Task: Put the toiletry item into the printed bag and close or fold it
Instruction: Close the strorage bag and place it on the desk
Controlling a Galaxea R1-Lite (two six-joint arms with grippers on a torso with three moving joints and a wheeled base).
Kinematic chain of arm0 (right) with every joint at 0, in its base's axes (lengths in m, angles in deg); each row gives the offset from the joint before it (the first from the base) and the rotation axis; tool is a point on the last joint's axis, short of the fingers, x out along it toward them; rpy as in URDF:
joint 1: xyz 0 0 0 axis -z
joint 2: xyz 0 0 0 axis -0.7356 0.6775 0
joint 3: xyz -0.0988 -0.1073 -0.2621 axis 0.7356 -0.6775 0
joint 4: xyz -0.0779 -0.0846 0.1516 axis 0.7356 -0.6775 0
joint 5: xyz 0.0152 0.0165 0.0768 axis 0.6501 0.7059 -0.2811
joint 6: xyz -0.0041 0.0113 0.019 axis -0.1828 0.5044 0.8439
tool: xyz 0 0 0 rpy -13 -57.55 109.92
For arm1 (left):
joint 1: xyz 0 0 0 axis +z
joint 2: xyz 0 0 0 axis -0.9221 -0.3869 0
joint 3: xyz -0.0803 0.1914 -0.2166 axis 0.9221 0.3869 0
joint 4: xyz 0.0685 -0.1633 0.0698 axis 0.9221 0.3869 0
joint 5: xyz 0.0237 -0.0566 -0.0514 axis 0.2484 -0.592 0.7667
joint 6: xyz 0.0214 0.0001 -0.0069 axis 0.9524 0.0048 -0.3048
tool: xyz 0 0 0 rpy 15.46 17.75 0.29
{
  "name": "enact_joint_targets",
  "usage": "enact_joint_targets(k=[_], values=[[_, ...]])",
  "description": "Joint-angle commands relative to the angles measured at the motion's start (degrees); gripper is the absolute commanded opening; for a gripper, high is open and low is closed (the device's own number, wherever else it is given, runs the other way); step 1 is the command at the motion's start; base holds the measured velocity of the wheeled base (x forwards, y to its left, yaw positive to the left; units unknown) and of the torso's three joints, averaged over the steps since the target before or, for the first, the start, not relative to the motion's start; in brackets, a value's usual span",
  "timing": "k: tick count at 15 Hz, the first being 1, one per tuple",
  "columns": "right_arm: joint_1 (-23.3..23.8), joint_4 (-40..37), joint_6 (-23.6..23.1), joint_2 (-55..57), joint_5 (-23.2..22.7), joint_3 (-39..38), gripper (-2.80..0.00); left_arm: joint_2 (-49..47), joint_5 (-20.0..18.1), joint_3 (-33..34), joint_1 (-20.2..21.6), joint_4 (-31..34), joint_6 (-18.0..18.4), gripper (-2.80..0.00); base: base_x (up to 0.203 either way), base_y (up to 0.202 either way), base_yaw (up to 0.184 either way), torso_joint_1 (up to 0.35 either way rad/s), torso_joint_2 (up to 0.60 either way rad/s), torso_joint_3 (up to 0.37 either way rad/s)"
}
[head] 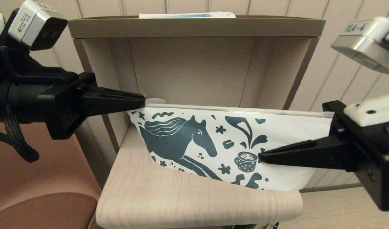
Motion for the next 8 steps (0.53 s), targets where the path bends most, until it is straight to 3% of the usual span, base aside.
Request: enact_joint_targets(k=[1, 8], values=[[0.0, 0.0, -0.1, -0.3, -0.1, -0.3, -2.8, -0.2, -0.2, -0.2, 0.0, 0.0, 0.0, -2.8, 0.0, 0.0, 0.0, 0.0, 0.0, 0.0], [-0.1, 2.1, 0.1, 0.2, -0.2, -0.4, -2.8, -0.5, -0.1, -0.4, 0.0, 0.1, -0.3, -2.8, 0.0, 0.0, 0.0, 0.0, 0.0, 0.0]])
